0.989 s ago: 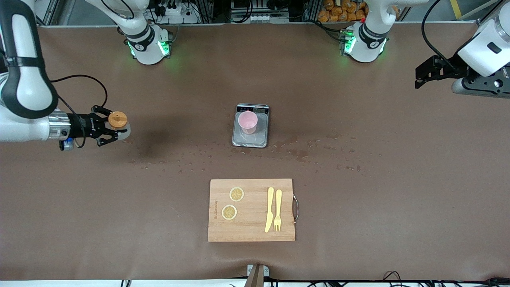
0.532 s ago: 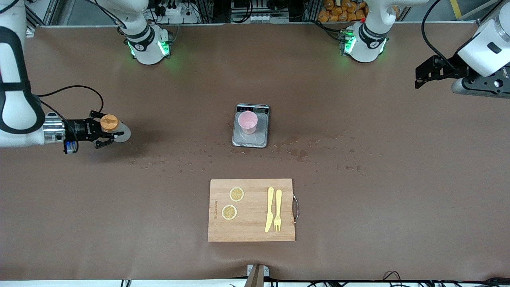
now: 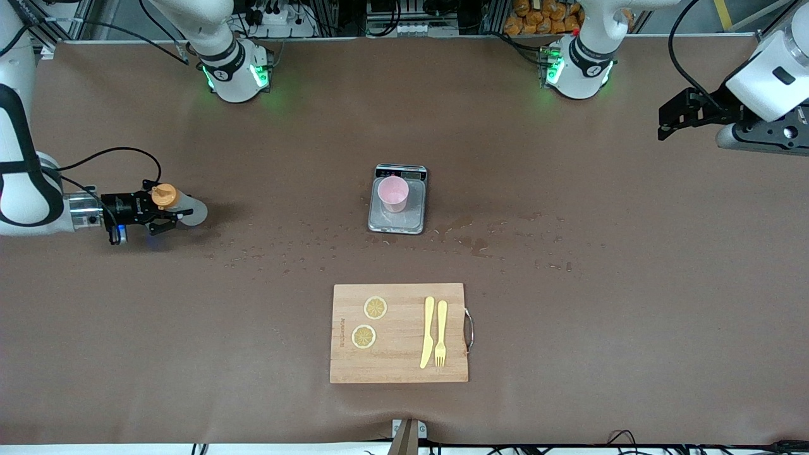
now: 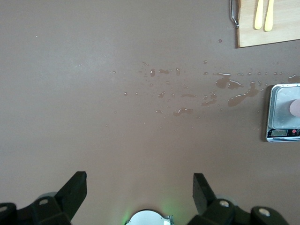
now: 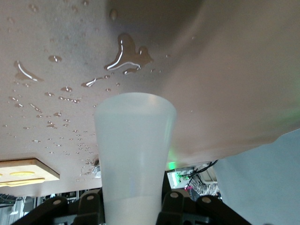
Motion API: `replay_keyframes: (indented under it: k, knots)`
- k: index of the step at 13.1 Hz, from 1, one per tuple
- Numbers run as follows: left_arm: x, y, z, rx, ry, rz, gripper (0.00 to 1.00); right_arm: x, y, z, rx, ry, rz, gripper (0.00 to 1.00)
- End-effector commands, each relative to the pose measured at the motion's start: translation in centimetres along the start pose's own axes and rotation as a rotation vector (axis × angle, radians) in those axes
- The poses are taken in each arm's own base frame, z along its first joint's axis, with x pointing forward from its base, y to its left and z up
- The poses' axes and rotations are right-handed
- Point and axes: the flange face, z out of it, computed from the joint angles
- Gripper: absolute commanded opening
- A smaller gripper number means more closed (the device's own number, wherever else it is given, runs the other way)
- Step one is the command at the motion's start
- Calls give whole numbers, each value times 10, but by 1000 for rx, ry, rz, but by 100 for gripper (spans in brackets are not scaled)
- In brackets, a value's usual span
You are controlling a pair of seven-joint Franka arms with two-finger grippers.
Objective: Add sauce to pink cup with both arms
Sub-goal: 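Carry the bottle back to its spot with the right gripper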
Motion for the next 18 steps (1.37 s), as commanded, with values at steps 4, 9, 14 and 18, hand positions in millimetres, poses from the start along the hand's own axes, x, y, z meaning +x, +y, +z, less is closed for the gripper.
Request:
replay_keyframes:
  k: [4,9,14,18]
  knots:
    - [-2,-1,-5,15,11,16,100,45,-8,5,62,-120,-63,0]
    - [-2,-1,-5,15,11,17,100,59,-8,11,83,-129,-69,0]
    - [-2,-1,-5,15,11,16,100,53,-18,7,66,-97,-20,62]
    - [-2,-1,-5,15,11,17,100,51,-21,0,52,-69,-8,79]
